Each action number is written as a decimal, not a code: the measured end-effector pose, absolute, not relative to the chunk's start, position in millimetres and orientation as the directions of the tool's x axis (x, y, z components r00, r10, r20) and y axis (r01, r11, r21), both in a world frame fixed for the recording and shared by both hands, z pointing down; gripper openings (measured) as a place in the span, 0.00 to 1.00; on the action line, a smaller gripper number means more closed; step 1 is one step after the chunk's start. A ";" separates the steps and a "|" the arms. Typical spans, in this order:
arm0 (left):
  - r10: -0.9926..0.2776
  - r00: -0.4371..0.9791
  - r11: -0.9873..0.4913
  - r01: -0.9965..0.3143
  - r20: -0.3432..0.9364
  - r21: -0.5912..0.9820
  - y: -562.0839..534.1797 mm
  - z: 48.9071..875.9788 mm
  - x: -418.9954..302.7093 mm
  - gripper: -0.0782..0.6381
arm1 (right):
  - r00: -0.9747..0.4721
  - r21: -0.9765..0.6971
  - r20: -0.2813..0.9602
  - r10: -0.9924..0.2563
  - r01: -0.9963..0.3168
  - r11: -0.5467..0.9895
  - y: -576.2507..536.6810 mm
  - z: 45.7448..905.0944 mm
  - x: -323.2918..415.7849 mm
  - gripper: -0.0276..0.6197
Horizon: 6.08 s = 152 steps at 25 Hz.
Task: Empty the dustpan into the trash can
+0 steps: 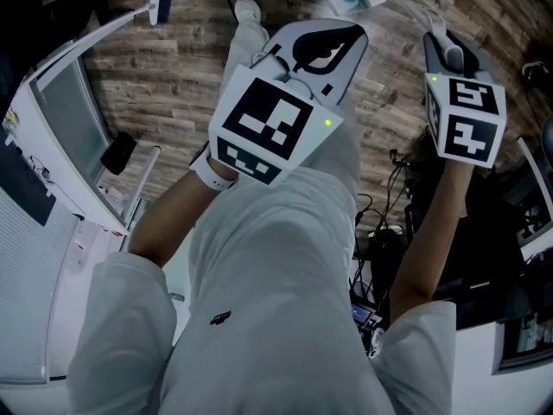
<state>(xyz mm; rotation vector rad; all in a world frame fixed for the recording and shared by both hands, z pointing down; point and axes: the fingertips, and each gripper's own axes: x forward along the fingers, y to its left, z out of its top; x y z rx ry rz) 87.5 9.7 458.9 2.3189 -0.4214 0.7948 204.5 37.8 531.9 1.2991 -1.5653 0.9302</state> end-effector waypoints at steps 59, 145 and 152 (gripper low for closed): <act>0.363 0.786 -0.912 0.411 0.500 0.017 64.0 397.8 184.6 0.34 | -0.072 -0.006 0.833 -0.549 -0.993 0.121 64.6 333.7 179.6 0.22; -0.175 0.895 -0.978 -0.113 0.409 -0.173 -81.1 320.8 15.6 0.24 | -0.228 0.220 0.683 -0.694 -0.842 0.493 -67.9 256.7 -5.4 0.22; -0.254 0.890 -0.966 -0.209 0.380 -0.154 -84.8 331.9 -6.7 0.25 | -0.255 0.294 0.689 -0.678 -0.757 0.584 -67.3 268.9 -29.4 0.22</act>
